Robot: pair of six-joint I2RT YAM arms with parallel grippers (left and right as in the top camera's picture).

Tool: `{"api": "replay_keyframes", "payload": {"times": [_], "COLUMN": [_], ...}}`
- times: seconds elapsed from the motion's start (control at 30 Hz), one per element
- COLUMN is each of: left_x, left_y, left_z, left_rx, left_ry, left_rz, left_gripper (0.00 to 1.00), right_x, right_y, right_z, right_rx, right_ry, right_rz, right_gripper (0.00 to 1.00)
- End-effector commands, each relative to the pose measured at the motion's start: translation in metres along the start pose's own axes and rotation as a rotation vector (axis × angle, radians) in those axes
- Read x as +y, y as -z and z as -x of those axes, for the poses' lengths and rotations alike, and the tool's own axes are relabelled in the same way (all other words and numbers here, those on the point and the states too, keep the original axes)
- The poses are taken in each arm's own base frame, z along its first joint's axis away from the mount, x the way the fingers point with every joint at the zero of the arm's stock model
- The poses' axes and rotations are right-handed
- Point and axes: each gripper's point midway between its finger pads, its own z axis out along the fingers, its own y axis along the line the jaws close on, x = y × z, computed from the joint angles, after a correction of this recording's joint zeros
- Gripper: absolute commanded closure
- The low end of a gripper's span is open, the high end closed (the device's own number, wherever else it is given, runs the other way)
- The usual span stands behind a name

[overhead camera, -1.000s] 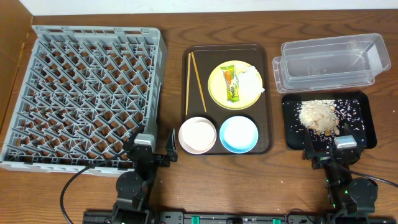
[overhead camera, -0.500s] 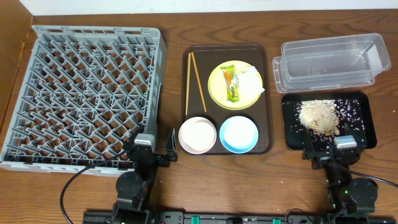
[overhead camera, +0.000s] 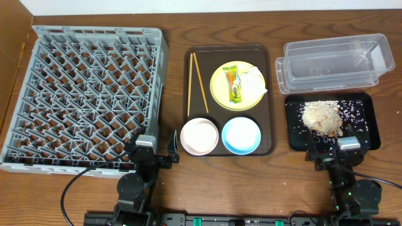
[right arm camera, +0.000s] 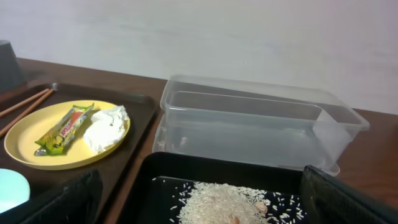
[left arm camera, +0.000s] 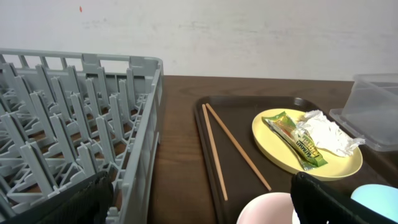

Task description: Sort waste into correct bins and load items into the dishwasher

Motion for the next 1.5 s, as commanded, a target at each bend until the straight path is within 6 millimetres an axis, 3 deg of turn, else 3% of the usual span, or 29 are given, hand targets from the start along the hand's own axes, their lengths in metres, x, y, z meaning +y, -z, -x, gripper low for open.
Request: {"api": "replay_keyframes", "payload": {"times": [0.0,1.2,1.3,1.4,1.47], "left_x": [0.005,0.005,0.004,-0.002,-0.016], "left_y": [-0.001,-0.001,-0.001,-0.001,0.0], "left_z": [-0.017,-0.017,-0.016,-0.016,-0.014], "left_rx": [0.054,0.054,0.051,0.054,0.049], "left_ry": [-0.002,-0.002,-0.001,0.0,0.002], "left_rz": [0.021,0.021,0.019,-0.015,-0.099], "left_gripper": [0.08,0.08,0.08,0.08,0.08], "right_x": [0.0,0.0,-0.001,-0.001,0.011], "right_y": [0.0,0.0,0.0,0.0,0.001], "right_z": [-0.001,-0.001,0.008,0.011,0.021], "right_rx": [0.001,0.0,-0.034,-0.048,-0.088], "right_ry": [0.01,0.01,0.014,0.014,-0.037], "right_rz": [0.001,0.001,-0.001,-0.001,0.069], "right_gripper": [0.01,0.01,0.01,0.01,0.01]}}
